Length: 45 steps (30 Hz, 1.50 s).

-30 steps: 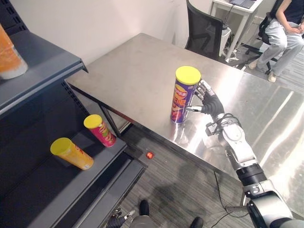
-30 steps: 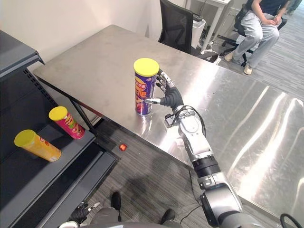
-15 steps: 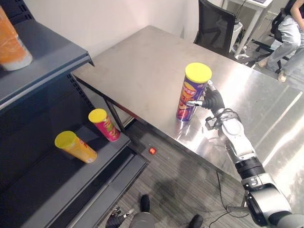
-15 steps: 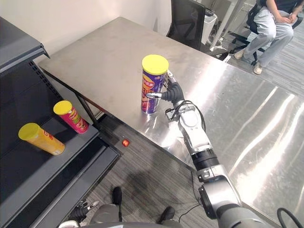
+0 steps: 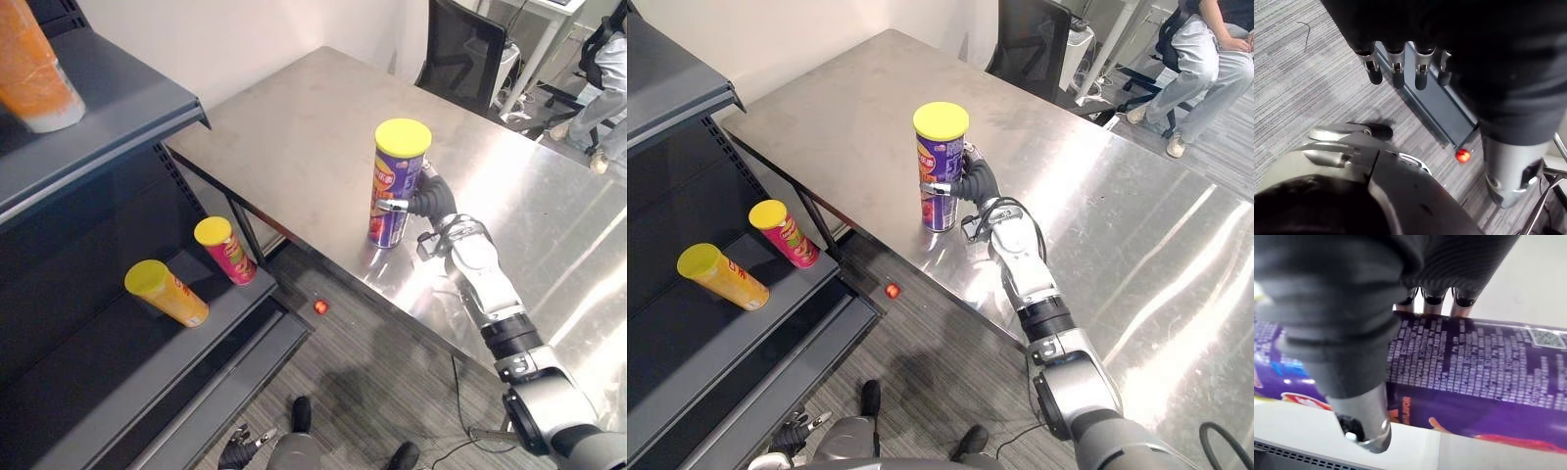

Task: Put the gum and the chips on the shelf.

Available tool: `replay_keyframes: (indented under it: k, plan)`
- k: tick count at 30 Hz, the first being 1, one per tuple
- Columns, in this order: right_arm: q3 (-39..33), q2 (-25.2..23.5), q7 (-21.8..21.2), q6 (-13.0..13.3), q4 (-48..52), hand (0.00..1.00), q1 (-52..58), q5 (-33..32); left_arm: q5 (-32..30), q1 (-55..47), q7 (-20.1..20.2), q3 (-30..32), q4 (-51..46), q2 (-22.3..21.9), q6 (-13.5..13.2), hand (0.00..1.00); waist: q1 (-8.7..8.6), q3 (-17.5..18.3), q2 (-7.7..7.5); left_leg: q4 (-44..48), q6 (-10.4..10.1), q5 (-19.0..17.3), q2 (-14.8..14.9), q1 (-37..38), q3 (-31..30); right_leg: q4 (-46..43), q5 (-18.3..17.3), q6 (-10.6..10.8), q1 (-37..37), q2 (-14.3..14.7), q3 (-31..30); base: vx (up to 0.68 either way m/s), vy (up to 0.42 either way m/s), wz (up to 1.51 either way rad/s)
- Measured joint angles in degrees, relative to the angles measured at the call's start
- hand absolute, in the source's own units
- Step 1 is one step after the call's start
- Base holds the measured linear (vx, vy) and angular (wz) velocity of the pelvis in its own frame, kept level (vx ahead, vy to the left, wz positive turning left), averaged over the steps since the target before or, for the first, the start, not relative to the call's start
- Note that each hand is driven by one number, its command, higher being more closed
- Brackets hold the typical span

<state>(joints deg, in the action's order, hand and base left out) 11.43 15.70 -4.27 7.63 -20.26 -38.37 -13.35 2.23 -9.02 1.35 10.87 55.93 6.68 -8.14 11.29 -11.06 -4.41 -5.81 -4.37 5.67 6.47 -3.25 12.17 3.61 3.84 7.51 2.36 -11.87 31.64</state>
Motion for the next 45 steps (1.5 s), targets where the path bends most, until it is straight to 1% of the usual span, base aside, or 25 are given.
replay_keyframes:
  k: [9, 11, 13, 14, 16, 17, 19, 20, 21, 23, 25, 28, 30, 33, 34, 35, 36, 40, 42, 44, 45]
  plan:
    - [0.49, -0.48, -0.08, -0.1, 0.44, 1.0, 0.59, 2.13, -0.04, -0.01, 0.0, 0.0, 0.0, -0.02, 0.01, 0.0, -0.06, -0.04, 0.06, 0.0, -0.2, -0.16, 0.39, 1.54, 1.99, -0.61, -0.12, -0.17, 0.07, 0.04, -1.83, 0.0, 0.001, -0.1]
    - [0.42, -0.5, -0.03, -0.18, 3.28, 1.0, 1.97, 2.13, -0.04, -0.01, 0.0, 0.05, 0.02, -0.06, 0.02, 0.0, -0.09, -0.04, 0.06, 0.0, -0.24, -0.19, 0.44, 1.84, 2.52, -0.63, -0.11, -0.18, 0.03, 0.06, -2.38, 0.01, 0.002, -0.15]
    - [0.19, -0.57, -0.01, -0.11, 9.22, 1.0, 5.01, 2.13, -0.13, -0.05, 0.01, 0.22, 0.03, -0.11, 0.03, 0.0, -0.22, -0.03, 0.05, 0.01, -0.37, -0.31, 0.58, 2.59, 3.35, -0.68, -0.11, -0.19, 0.12, 0.13, -3.31, 0.01, -0.002, -0.19]
    - [0.11, -0.58, 0.0, -0.09, 10.15, 1.0, 5.44, 2.14, -0.13, -0.05, 0.01, 0.23, 0.04, -0.14, 0.03, 0.0, -0.29, -0.03, 0.05, 0.01, -0.39, -0.32, 0.6, 2.69, 3.5, -0.68, -0.11, -0.19, 0.12, 0.15, -3.45, 0.01, -0.005, -0.22]
    - [-1.53, -1.41, 0.05, 0.42, 16.06, 1.0, 8.45, 2.2, -0.28, -0.15, 0.01, 0.47, 0.09, -0.23, 0.05, 0.0, -0.45, -0.03, 0.07, 0.01, -0.6, -0.49, 0.87, 3.68, 4.85, -0.76, -0.09, -0.2, 0.08, 0.34, -4.83, 0.01, -0.007, -0.28]
    - [-2.22, -1.69, 0.1, 0.64, 17.01, 1.0, 8.97, 2.2, -0.3, -0.15, 0.01, 0.61, 0.09, -0.24, 0.04, 0.0, -0.54, -0.02, 0.07, 0.0, -0.65, -0.54, 0.94, 3.91, 5.1, -0.76, -0.09, -0.21, 0.11, 0.41, -5.22, 0.0, -0.01, -0.29]
    - [-4.55, -2.19, 0.24, 0.96, 19.4, 1.0, 10.22, 2.3, -0.72, -0.25, 0.01, 0.78, 0.16, -0.27, 0.04, 0.0, -1.17, -0.02, 0.05, 0.0, -0.83, -0.68, 1.23, 4.48, 6.05, -0.77, -0.07, -0.22, 0.08, 0.69, -6.2, -0.01, -0.012, -0.22]
    - [-5.4, -2.23, 0.59, 1.39, 20.73, 1.0, 11.06, 2.38, -0.77, -0.39, 0.0, 0.8, 0.35, -0.27, 0.04, 0.0, -1.79, -0.01, 0.07, -0.01, -0.86, -0.7, 1.33, 4.63, 6.28, -0.77, -0.08, -0.23, 0.04, 0.8, -6.51, -0.01, -0.009, -0.15]
    - [-5.91, -2.23, 0.76, 1.46, 21.54, 1.0, 11.61, 2.38, -0.8, -0.36, 0.0, 0.83, 0.6, -0.25, 0.04, 0.0, -1.91, -0.01, 0.07, 0.0, -0.87, -0.7, 1.38, 4.72, 6.52, -0.74, -0.07, -0.23, -0.03, 0.87, -6.78, -0.01, -0.009, -0.2]
    - [-7.28, -2.23, 1.67, 2.57, 23.2, 1.0, 13.86, 2.38, -0.82, -0.37, -0.09, 0.91, 0.68, -0.28, 0.04, 0.0, -2.02, 0.01, 0.08, 0.0, -1.19, -0.95, 1.63, 5.71, 7.99, -0.65, -0.06, -0.24, -0.13, 1.11, -8.18, 0.01, -0.007, -0.33]
    - [-7.87, -2.24, 1.8, 2.85, 24.58, 1.0, 15.66, 2.32, -0.9, -0.37, -0.1, 0.91, 0.76, -0.27, 0.03, 0.0, -2.05, 0.03, 0.08, 0.0, -1.42, -1.18, 1.89, 6.47, 9.24, -0.65, -0.06, -0.24, -0.05, 1.35, -9.14, 0.01, -0.01, -0.32]
    - [-9.27, -2.23, 1.77, 2.97, 26.67, 1.0, 18.09, 2.2, -1.18, -0.64, -0.16, 1.53, 1.19, -0.31, 0.03, 0.0, -3.36, 0.09, 0.05, 0.0, -1.46, -1.23, 2.28, 6.9, 9.55, -0.64, 0.18, -0.57, -0.12, 1.84, -9.84, 0.01, -0.016, -0.14]
    - [-11.15, -2.21, 1.73, 3.05, 26.99, 1.0, 20.23, 2.16, -1.25, -0.78, -0.31, 2.0, 1.2, -0.52, 0.04, 0.0, -3.41, 0.52, 0.1, 0.01, -1.62, -1.34, 2.54, 7.56, 10.63, -0.57, 0.27, -0.66, -0.04, 2.09, -10.25, 0.02, -0.016, -0.18]
    - [-13.79, -2.18, 1.7, 3.06, 28.86, 1.0, 23.18, 2.11, -1.26, -0.85, -0.37, 2.03, 1.21, -0.76, 0.03, 0.0, -3.62, 1.16, 0.41, 0.02, -1.62, -1.34, 2.54, 7.58, 10.62, -0.5, 0.28, -0.67, 0.0, 2.11, -10.24, 0.01, -0.004, -0.03]
    - [-14.09, -2.17, 1.69, 3.06, 29.13, 1.0, 23.6, 2.11, -1.26, -0.95, -0.37, 2.03, 1.22, -0.79, 0.03, 0.0, -3.83, 1.35, 0.47, 0.02, -1.62, -1.34, 2.53, 7.58, 10.61, -0.48, 0.28, -0.67, 0.01, 2.1, -10.23, 0.0, 0.0, 0.0]
    - [-14.59, -2.18, 1.67, 3.06, 29.46, 1.0, 24.29, 2.09, -1.28, -1.23, -0.37, 2.02, 1.22, -0.83, 0.04, 0.0, -4.57, 1.74, 0.54, 0.02, -1.62, -1.34, 2.52, 7.64, 10.57, -0.43, 0.29, -0.67, 0.16, 2.1, -10.14, 0.0, 0.0, 0.0]
    - [-15.23, -2.19, 1.67, 3.06, 30.06, 1.0, 25.14, 2.09, -1.29, -1.48, -0.38, 2.02, 1.22, -0.89, 0.04, 0.0, -4.76, 2.0, 0.65, 0.03, -1.62, -1.34, 2.52, 7.95, 10.6, -0.36, 0.29, -0.67, 0.45, 2.11, -10.17, 0.0, 0.0, 0.0]
    - [-17.76, -2.22, 1.79, 3.08, 32.59, 1.0, 28.11, 2.09, -1.3, -1.83, -0.37, 1.85, 1.28, -1.0, 0.04, 0.0, -4.91, 3.03, 0.97, 0.03, -1.88, -1.57, 2.61, 8.97, 10.73, -0.72, 0.19, -0.73, 1.04, 2.12, -10.5, 0.0, 0.002, -0.06]
    - [-18.45, -2.56, 2.15, 3.23, 33.39, 1.0, 29.03, 2.09, -1.28, -2.09, -0.48, 2.96, 1.23, -1.71, 0.05, 0.0, -4.98, 2.97, 1.47, 0.2, -1.79, -1.75, 2.22, 10.12, 11.09, -3.86, -1.29, -0.95, 0.43, 1.55, -11.28, 0.0, 0.038, -0.13]
    - [-18.3, -3.48, 2.56, 3.25, 33.34, 1.0, 30.07, 2.09, -1.09, -2.31, -0.52, 3.06, 1.2, -1.83, 0.09, 0.0, -5.69, 2.95, 1.79, 0.42, -1.64, -1.87, 1.68, 11.6, 10.84, -12.18, -5.55, -0.73, -1.56, -0.83, -11.88, -0.02, 0.034, 0.04]
    - [-18.19, -3.82, 2.58, 3.25, 33.34, 1.0, 30.11, 2.09, -1.04, -2.38, -0.52, 3.16, 1.18, -1.78, 0.1, 0.0, -5.95, 2.94, 1.73, 0.77, -1.55, -1.97, 1.38, 11.65, 10.54, -14.08, -6.51, -0.65, -1.97, -1.57, -11.78, -0.05, 0.008, 0.24]
